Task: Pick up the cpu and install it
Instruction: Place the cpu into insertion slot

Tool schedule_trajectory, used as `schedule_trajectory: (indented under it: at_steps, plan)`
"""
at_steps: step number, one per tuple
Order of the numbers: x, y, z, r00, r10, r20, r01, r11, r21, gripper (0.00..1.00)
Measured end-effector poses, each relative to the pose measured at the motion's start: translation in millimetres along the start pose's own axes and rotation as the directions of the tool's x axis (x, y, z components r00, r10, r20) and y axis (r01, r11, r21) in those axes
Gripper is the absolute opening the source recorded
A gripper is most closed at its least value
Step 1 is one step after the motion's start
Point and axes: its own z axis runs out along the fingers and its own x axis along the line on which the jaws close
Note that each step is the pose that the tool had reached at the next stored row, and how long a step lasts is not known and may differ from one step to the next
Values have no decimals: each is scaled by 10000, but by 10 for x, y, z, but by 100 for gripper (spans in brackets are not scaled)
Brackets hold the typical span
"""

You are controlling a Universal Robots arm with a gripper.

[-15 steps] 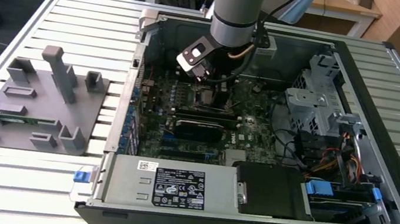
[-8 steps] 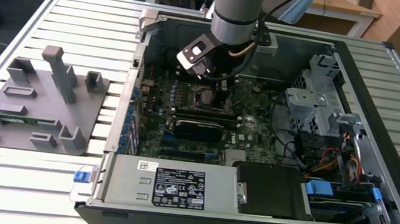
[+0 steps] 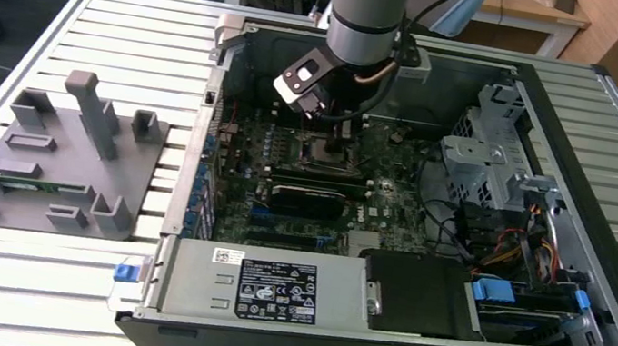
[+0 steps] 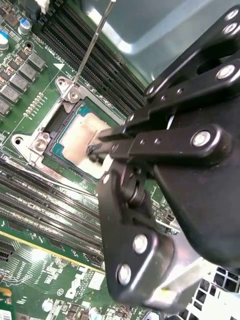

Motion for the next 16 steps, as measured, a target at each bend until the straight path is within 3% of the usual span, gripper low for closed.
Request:
schedule_trajectory:
  at_steps: [3, 16]
  plan:
    - [0, 1, -9, 10000, -1, 0, 1, 10000, -2, 11]
    - [2, 2, -63, 10000, 0, -1, 0, 10000, -2, 11]
